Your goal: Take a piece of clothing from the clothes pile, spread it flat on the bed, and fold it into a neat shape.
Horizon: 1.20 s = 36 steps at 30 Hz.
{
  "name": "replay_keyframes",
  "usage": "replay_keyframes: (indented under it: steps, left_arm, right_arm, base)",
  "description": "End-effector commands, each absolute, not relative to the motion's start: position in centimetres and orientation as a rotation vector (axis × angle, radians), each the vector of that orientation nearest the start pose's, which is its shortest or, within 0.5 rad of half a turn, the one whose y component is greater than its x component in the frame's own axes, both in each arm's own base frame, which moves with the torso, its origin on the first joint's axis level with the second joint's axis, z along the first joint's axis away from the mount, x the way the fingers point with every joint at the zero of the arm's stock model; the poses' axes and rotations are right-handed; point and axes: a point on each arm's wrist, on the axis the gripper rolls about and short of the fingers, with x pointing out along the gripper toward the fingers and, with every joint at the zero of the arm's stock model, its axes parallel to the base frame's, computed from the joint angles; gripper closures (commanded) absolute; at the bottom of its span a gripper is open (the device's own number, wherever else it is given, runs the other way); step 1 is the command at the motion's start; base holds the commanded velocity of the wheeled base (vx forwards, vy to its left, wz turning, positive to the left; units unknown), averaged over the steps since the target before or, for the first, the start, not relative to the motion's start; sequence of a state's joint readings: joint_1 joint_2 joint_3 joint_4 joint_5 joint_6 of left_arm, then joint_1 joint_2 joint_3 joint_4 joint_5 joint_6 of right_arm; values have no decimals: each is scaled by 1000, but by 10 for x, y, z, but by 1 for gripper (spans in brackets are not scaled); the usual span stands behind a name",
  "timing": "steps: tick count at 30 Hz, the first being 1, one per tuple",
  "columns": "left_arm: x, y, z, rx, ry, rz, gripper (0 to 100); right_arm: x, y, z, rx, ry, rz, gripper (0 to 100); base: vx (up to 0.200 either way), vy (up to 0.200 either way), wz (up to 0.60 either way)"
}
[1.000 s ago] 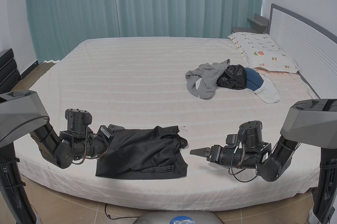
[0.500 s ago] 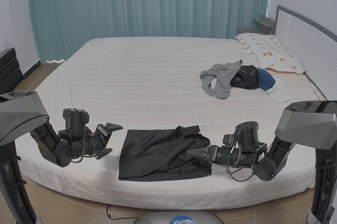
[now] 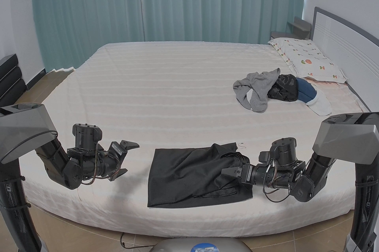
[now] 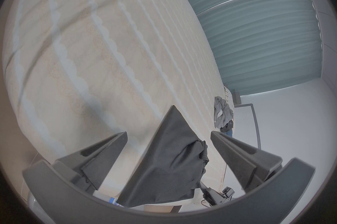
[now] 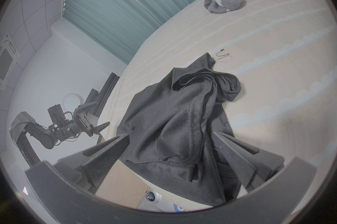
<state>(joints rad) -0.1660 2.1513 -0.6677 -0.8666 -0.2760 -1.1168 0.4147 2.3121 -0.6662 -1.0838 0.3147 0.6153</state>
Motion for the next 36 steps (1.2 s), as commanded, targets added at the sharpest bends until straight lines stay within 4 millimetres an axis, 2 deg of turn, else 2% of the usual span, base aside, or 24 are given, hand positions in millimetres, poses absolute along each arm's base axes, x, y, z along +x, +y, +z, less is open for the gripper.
replay_keyframes:
  steps: [1, 7, 12, 13, 19, 23, 28, 36]
  left_arm:
    - [333, -62, 24, -1095, 796, -35, 0]
    - [333, -62, 23, -1095, 797, -34, 0]
    - [333, -62, 23, -1095, 797, -34, 0]
    - [333, -62, 23, -1095, 797, -34, 0]
    - [332, -62, 23, -1095, 798, -33, 0]
    - [332, -62, 23, -1095, 798, -33, 0]
    - [332, -62, 23, -1095, 798, -33, 0]
    - [333, -62, 24, -1095, 797, -34, 0]
  right_arm:
    - [315, 143, -11, 539, 776, 501, 0]
    - [316, 148, -14, 529, 780, 519, 0]
    - [308, 157, -16, 514, 800, 543, 0]
    - [307, 158, -16, 513, 805, 542, 100]
    - [300, 147, -16, 496, 825, 513, 100]
    - [296, 133, -6, 478, 811, 496, 100]
    - [290, 125, 2, 460, 824, 496, 100]
    - [278, 114, -5, 324, 882, 527, 100]
  base:
    - [0, 0, 0]
    - [0, 0, 0]
    - [0, 0, 0]
    - [0, 0, 0]
    - [0, 0, 0]
    - [0, 0, 0]
    - [0, 0, 0]
    - [0, 0, 0]
